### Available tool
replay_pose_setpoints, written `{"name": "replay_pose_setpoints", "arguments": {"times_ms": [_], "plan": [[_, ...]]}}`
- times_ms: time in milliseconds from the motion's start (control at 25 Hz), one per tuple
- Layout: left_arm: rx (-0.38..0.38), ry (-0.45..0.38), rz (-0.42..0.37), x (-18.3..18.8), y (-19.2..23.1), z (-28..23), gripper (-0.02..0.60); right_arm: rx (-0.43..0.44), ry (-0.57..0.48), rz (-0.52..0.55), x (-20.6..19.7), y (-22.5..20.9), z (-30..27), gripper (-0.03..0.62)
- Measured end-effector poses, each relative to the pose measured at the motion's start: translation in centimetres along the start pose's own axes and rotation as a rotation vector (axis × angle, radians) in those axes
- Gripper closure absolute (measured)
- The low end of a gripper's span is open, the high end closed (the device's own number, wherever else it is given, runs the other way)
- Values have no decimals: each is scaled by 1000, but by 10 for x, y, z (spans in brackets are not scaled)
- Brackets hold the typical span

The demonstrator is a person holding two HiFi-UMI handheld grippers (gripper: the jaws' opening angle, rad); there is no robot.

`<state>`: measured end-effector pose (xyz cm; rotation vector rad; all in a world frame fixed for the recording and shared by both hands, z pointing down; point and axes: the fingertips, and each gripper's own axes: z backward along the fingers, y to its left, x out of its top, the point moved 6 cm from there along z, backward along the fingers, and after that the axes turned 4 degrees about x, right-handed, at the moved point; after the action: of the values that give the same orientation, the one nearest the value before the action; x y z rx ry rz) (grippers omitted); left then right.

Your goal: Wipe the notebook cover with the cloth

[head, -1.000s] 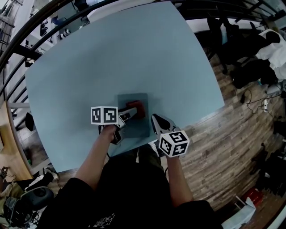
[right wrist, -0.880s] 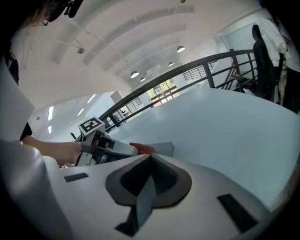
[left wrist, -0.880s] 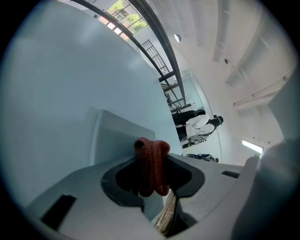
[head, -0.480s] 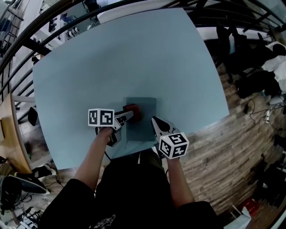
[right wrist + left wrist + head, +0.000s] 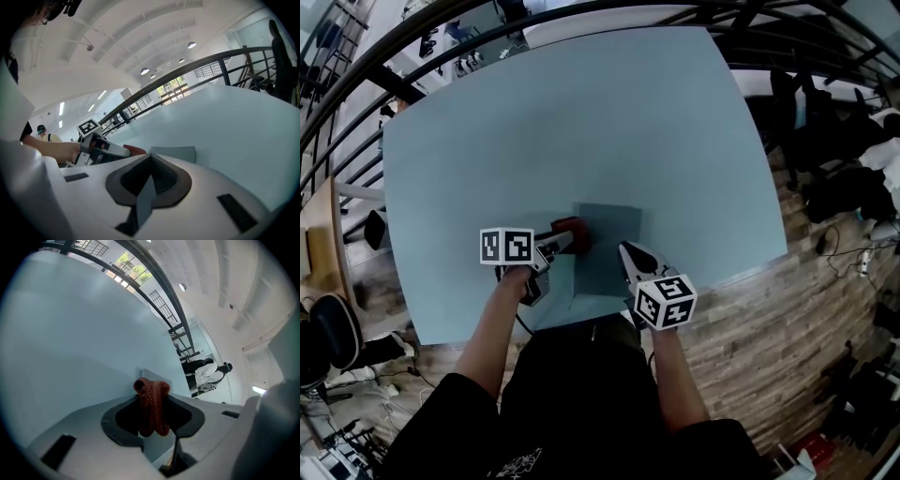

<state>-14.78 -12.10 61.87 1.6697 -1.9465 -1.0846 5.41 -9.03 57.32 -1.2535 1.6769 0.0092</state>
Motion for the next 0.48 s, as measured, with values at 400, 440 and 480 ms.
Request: {"name": "replay_pose_setpoints", "arguments": {"times_ms": [400,440,480], "plan": [[12,-54,-3,-8,0,30,448,-2,-18,17,-4,11,14,591],[9,-56,-9,-10,-2,32,448,-5,-20,17,-5,12,17,591],[5,-56,-15,-11,-5,33,448,-9,-22,16,-7,13,21,591]]}}
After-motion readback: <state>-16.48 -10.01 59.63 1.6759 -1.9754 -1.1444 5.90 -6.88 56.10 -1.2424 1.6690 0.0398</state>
